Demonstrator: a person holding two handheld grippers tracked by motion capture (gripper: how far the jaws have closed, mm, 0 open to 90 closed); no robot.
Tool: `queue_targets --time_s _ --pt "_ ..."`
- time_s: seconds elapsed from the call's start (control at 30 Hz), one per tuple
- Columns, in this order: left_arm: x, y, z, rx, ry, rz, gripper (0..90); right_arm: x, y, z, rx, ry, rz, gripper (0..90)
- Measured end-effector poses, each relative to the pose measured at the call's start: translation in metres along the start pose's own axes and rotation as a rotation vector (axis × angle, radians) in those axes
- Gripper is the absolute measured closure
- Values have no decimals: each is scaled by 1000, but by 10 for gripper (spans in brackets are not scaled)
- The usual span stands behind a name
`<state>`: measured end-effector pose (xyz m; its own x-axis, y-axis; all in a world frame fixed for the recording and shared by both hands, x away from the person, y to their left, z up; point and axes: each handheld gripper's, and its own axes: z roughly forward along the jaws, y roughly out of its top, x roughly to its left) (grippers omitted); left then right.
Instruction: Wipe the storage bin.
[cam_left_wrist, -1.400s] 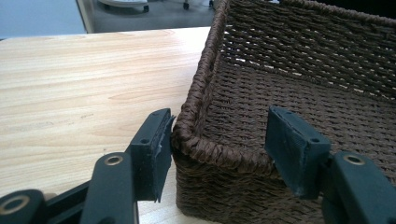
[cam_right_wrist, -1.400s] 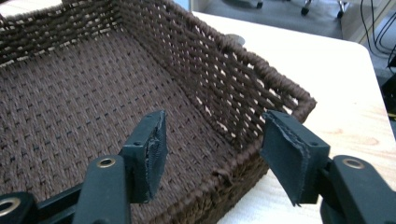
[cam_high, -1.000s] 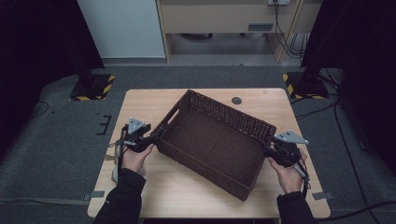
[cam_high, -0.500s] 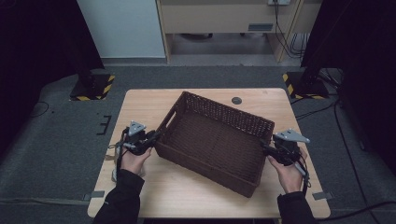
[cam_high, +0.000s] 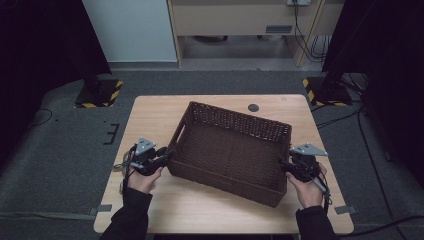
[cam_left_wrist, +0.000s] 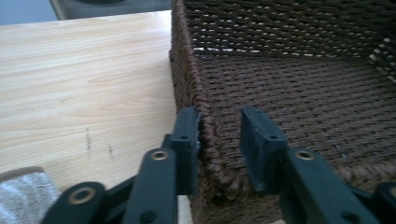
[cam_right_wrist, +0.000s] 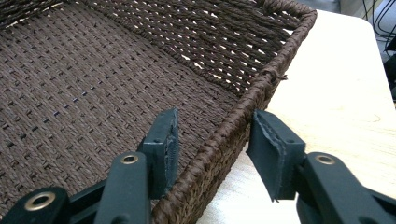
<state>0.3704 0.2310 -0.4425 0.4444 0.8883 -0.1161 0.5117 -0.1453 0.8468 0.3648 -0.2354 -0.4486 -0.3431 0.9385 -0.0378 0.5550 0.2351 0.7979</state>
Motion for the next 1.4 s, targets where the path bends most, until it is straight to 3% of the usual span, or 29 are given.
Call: queue_targets --time_s 0.17,0.33,0.5,0.67,0.9,1.07,1.23,1.4 --pt "3 4 -1 -18 -1 2 596 -3 2 4 -2 -10 -18 566" --pt "3 4 5 -2 -13 12 591 -9 6 12 -9 -26 -15 613" --pt "-3 1 11 42 -26 41 666 -14 9 16 -18 -20 -6 628" --pt "-5 0 7 47 -21 11 694 -13 11 9 -46 -10 10 538" --pt "-15 -5 0 45 -7 10 690 -11 15 -7 -96 23 38 453" --pt "-26 -13 -7 29 -4 2 667 -14 13 -6 -87 19 43 427" --pt "-37 -20 -10 37 -6 42 626 -14 8 1 -59 20 50 424" --pt "-37 -20 -9 39 -8 60 608 -12 4 11 -21 14 30 468"
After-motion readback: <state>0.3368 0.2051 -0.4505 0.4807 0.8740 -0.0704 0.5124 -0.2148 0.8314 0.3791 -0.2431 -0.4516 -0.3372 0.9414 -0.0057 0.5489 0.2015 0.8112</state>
